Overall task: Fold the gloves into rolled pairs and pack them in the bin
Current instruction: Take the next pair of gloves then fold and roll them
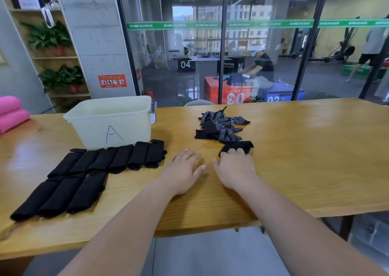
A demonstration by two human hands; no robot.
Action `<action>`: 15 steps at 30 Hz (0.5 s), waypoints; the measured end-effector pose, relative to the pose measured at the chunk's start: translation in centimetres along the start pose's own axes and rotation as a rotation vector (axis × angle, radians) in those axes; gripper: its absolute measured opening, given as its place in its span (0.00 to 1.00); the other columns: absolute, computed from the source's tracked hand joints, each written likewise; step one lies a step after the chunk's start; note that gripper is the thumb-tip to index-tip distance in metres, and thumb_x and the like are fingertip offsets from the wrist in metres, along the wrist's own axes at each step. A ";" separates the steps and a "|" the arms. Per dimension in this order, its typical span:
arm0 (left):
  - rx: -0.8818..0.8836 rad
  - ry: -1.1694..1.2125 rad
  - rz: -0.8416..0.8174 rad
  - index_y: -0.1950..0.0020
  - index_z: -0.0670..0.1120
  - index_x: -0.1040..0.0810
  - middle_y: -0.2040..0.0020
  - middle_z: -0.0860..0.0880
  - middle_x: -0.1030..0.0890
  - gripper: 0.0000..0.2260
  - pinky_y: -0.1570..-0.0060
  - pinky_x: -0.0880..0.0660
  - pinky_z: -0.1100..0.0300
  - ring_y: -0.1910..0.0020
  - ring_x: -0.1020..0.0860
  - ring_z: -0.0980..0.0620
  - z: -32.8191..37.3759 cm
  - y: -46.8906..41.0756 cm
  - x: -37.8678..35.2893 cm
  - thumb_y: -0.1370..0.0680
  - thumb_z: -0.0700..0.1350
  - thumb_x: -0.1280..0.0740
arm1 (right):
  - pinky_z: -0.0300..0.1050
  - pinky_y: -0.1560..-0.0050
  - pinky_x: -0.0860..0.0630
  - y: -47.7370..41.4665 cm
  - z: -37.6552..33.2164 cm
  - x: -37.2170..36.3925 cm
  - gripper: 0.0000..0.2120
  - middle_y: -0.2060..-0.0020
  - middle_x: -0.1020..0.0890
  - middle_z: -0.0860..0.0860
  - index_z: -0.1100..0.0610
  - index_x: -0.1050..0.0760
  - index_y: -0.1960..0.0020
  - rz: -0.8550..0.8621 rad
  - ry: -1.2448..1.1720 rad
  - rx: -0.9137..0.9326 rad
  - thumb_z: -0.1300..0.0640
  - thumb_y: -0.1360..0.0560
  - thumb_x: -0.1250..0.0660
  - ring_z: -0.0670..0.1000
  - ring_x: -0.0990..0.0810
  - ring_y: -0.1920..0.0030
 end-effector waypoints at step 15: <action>0.069 0.083 0.079 0.15 0.55 0.41 0.15 0.54 0.40 0.28 0.18 0.52 0.49 0.15 0.49 0.53 -1.7 1.2 0.7 0.13 0.64 0.50 | 0.51 0.34 0.23 -3.5 5.3 -2.0 0.22 0.33 0.19 0.46 0.43 0.20 0.30 0.128 -0.438 0.072 0.60 0.20 0.35 0.52 0.22 0.34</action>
Point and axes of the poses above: each hand's wrist, its own y-axis away from the middle knuckle, its own x-axis out of the back of the hand, z = x × y, the point moved 9 cm from there along -y, towards the middle knuckle
